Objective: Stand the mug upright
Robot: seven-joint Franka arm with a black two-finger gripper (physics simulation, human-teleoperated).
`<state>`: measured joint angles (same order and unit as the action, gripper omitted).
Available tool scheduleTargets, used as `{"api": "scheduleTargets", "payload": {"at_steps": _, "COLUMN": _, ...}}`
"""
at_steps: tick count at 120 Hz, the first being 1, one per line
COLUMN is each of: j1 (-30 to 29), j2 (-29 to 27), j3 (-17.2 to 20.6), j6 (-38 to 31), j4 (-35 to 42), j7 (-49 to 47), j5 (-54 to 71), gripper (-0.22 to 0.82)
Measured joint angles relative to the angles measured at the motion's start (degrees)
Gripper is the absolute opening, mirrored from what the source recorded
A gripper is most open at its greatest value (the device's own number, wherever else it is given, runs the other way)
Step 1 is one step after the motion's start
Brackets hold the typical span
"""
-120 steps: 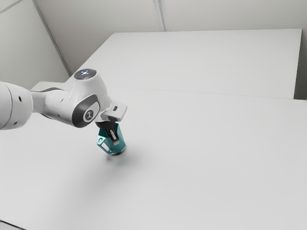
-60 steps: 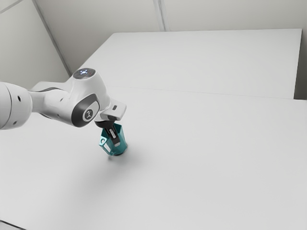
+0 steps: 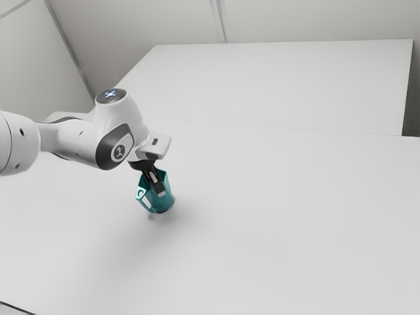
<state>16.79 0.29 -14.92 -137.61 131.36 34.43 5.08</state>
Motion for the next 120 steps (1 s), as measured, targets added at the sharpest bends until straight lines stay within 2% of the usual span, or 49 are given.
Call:
{"api": "scheduleTargets", "payload": {"at_steps": 76, "j1": 1.8, "j2": -3.4, "j3": 0.9, "j6": 0.8, "j4": -2.4, "j7": -0.1, "j5": -6.7, "gripper": 0.3}}
{"api": "scheduleTargets", "payload": {"at_steps": 96, "j1": 1.7, "j2": -3.2, "j3": 1.7, "j6": 3.2, "j4": -7.7, "j7": -0.2, "j5": -7.4, "gripper": 0.33}}
{"api": "scheduleTargets", "payload": {"at_steps": 120, "j1": 1.3, "j2": 0.8, "j3": 1.9, "j6": 12.4, "j4": -21.0, "j7": -1.9, "j5": -8.7, "gripper": 0.48}}
